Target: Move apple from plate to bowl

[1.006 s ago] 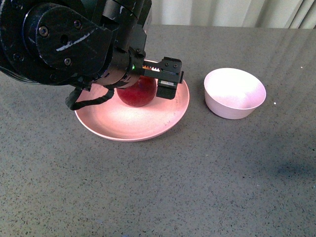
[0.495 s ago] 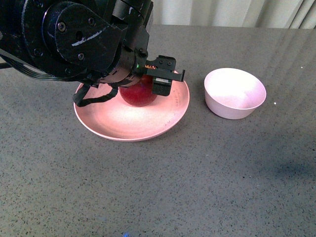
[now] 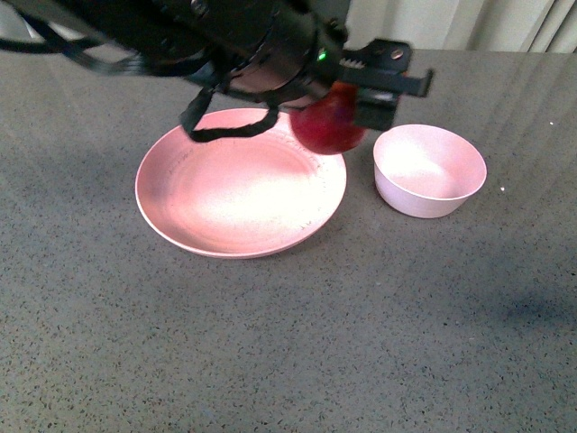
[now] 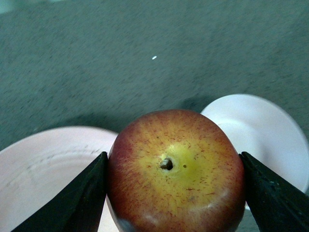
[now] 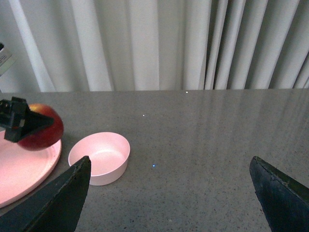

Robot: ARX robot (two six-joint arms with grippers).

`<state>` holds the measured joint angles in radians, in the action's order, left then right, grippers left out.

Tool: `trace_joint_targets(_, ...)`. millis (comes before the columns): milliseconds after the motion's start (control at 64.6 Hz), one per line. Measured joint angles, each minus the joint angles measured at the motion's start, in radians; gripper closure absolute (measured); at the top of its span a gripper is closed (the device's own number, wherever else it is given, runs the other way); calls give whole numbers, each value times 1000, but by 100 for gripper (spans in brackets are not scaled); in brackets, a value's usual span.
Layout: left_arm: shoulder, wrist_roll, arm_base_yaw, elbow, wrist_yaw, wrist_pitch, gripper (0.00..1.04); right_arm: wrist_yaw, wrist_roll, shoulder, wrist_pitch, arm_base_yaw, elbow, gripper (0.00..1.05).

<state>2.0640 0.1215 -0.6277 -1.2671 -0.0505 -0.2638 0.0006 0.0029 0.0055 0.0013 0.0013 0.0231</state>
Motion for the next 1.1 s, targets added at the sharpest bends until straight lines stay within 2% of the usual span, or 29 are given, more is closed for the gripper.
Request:
trace_joint_targets(186, 12, -11, -52, -79, 42, 19, 34, 0, 0, 0, 0, 0, 0, 9)
trace_joint_targets(480, 78, -39, -87, -134, 111, 42, 34, 0, 0, 0, 0, 0, 0, 9)
trace_joint_targets(928, 197, -42, -97, -230, 99, 55, 34, 0, 0, 0, 0, 0, 0, 9)
trace_joint_targets(1099, 207, -41, -93, -243, 87, 59, 10, 0, 0, 0, 0, 0, 0, 9)
